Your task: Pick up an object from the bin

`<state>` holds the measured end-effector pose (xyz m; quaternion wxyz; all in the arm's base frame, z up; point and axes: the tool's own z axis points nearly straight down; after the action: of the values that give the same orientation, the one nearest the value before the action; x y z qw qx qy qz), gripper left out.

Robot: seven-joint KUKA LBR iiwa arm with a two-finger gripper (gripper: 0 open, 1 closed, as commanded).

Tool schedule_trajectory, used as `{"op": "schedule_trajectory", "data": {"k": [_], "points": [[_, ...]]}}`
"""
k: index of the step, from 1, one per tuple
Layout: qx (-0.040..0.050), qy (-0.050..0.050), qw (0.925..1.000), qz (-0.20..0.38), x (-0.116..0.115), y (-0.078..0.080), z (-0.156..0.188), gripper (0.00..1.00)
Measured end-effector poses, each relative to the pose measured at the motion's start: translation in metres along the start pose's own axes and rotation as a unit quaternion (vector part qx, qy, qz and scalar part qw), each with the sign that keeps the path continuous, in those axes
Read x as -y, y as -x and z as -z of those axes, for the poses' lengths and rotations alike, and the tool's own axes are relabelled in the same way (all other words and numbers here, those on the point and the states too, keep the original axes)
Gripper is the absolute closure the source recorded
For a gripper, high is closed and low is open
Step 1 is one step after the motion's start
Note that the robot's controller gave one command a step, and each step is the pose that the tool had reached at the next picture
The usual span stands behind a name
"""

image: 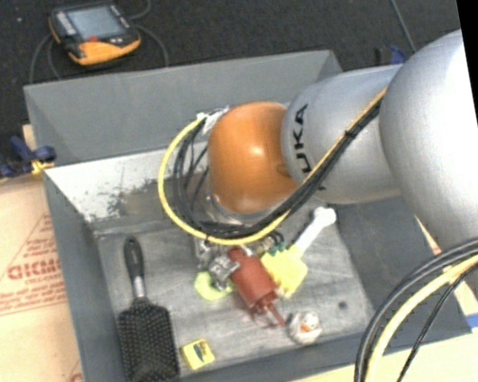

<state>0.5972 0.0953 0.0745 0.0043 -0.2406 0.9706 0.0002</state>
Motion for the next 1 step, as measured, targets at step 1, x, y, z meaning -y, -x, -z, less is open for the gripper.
{"op": "schedule_trajectory", "data": {"k": [1], "points": [[0.0000, 0.000, 1.0000, 0.000, 0.0000, 0.0000, 0.0000, 1.00]]}}
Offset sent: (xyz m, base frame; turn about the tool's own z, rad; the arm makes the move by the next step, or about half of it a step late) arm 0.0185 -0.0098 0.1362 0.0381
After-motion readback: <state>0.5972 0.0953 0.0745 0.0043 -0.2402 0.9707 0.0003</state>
